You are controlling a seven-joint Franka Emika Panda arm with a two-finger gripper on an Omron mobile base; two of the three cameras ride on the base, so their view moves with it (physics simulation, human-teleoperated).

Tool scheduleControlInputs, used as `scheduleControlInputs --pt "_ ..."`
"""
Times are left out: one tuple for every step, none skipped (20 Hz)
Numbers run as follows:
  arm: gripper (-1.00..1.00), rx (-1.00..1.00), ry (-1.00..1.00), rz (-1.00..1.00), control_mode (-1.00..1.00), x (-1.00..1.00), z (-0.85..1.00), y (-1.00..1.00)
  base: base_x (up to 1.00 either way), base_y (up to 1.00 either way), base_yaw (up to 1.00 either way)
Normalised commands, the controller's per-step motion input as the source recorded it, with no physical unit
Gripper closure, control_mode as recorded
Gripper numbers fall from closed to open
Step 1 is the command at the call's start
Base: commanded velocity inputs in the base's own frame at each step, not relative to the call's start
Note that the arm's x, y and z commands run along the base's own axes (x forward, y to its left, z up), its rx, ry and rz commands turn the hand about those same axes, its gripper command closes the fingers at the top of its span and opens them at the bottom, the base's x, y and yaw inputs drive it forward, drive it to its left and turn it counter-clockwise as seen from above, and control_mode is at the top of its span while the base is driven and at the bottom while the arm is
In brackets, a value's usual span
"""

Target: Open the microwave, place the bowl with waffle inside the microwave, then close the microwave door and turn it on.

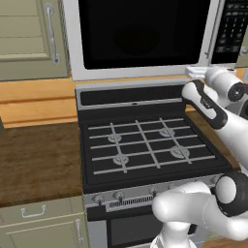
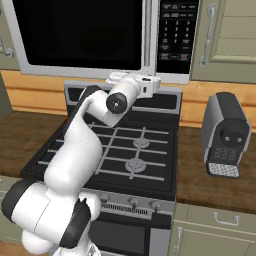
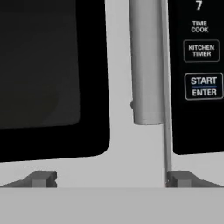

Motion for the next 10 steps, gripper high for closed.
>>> scheduleControlInputs --pt "-1.00 0.01 0.00 0.00 -1.00 -0.66 0.25 -0.28 0.00 0.00 0.00" --pt "-1.00 0.01 0.00 0.00 -1.00 -0.57 0.31 -0.33 0.00 0.00 0.00" --pt "-1.00 0.01 0.00 0.00 -1.00 -0.50 0.36 -0.41 0.00 0.00 0.00" --pt "-1.00 0.00 0.00 0.00 -1.00 -0.36 0.43 -0.44 0.00 0.00 0.00" --pt "-1.00 0.00 0.00 0.00 -1.00 -0.26 0.46 -0.43 0.00 0.00 0.00" --pt "-1.00 0.00 0.00 0.00 -1.00 -0.15 0.46 -0.42 0.00 0.00 0.00" --pt "-1.00 0.00 0.00 0.00 -1.00 -0.01 0.49 -0.46 0.00 0.00 0.00" --pt "-1.00 0.00 0.00 0.00 -1.00 0.00 0.48 -0.51 0.00 0.00 0.00" --pt "-1.00 0.00 0.00 0.00 -1.00 0.00 0.42 -0.54 0.00 0.00 0.00" --pt "-1.00 0.00 0.00 0.00 -1.00 0.00 0.29 -0.59 0.00 0.00 0.00"
